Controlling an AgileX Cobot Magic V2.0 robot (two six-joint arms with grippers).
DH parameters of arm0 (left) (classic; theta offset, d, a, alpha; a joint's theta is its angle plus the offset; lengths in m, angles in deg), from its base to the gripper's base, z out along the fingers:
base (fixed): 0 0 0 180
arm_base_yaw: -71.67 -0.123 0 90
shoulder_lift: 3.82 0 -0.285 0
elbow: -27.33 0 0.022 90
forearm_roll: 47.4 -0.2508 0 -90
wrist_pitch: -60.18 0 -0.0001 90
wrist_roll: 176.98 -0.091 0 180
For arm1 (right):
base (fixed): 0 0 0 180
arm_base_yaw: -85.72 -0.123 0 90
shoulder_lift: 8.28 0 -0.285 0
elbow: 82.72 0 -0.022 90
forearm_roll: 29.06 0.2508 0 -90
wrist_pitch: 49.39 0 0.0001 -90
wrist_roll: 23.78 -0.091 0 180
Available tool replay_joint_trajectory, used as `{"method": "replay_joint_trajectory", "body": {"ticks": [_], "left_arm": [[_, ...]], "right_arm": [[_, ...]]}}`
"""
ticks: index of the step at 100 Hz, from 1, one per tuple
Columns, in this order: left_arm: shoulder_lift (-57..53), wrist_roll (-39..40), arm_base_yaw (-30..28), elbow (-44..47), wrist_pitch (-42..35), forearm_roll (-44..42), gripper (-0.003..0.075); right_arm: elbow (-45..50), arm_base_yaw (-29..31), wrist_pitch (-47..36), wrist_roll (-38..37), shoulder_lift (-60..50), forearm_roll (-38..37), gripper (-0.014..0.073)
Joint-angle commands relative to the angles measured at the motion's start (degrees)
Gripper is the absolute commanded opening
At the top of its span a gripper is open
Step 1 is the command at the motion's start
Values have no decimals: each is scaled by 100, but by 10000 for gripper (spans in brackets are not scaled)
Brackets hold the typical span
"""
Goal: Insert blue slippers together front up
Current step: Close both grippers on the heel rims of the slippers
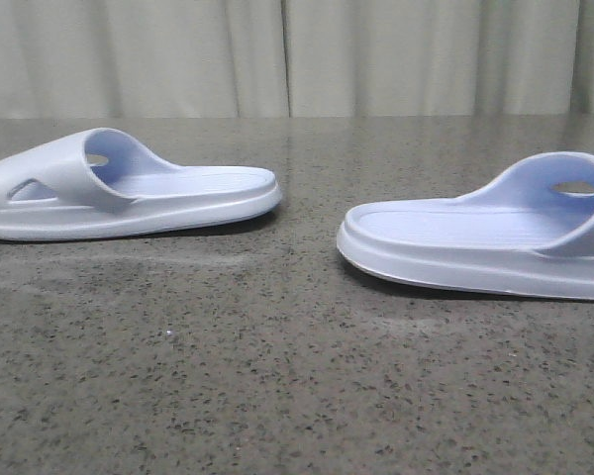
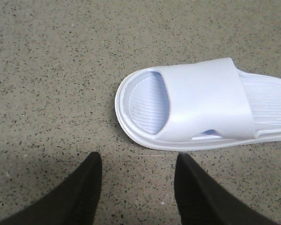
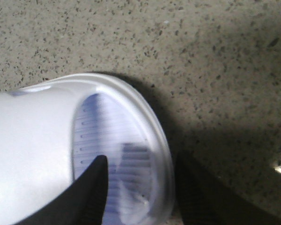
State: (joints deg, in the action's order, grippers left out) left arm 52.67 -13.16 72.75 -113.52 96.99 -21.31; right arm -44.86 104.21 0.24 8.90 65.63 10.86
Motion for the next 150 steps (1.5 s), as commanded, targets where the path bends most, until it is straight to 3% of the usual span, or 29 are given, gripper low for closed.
{"method": "replay_joint_trajectory", "body": {"ticks": [1,12,34,41,76,110,127,150], "left_arm": [[-12,-22,48,-206,-321,196,317],[-12,-22,48,-206,-321,206,317],[-3,-22,48,-206,-321,311,317],[55,-22,48,-206,-321,357,317],[830,-72,48,-348,-310,798,318],[1703,-617,26,-756,-180,1200,317],[2189,-1178,-527,-887,92,1754,318],[2675,-3014,-1603,-887,1243,3670,317]], "right_arm": [[-197,31,30,173,-56,278,273],[-197,31,87,173,-43,287,197],[-197,31,147,173,-43,287,-62],[-197,31,147,173,-43,287,-108],[-197,31,147,173,-56,287,-107],[-197,31,147,173,-56,339,-107],[-197,20,147,173,-56,339,-107],[-197,20,125,173,-56,375,-107]]}}
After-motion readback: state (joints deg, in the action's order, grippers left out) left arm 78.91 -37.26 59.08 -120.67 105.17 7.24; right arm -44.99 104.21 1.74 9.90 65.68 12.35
